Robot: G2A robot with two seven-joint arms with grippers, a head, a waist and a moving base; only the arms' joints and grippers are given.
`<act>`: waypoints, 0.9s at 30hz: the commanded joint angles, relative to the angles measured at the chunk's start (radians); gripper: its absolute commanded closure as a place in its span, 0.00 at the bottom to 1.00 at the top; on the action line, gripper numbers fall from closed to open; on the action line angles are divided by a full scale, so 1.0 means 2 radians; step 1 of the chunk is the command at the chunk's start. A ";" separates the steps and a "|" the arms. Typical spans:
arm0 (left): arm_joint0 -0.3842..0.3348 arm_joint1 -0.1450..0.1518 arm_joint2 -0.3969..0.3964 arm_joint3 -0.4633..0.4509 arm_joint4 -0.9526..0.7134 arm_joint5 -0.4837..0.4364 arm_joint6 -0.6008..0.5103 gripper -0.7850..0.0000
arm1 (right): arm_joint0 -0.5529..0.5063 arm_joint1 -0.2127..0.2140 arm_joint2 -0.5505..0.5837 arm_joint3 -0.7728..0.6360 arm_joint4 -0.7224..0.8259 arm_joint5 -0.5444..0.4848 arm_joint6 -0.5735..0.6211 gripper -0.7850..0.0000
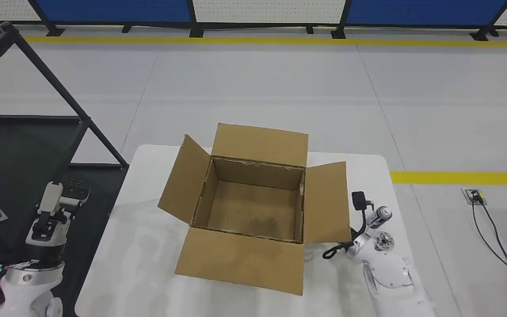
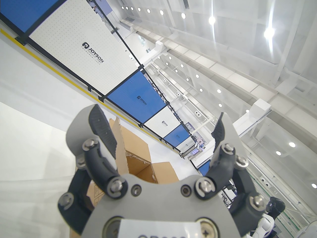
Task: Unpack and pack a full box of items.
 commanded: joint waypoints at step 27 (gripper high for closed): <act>0.000 0.000 0.000 0.000 0.000 0.000 0.000 0.00 | 0.085 0.004 -0.074 0.067 0.002 0.009 -0.009 1.00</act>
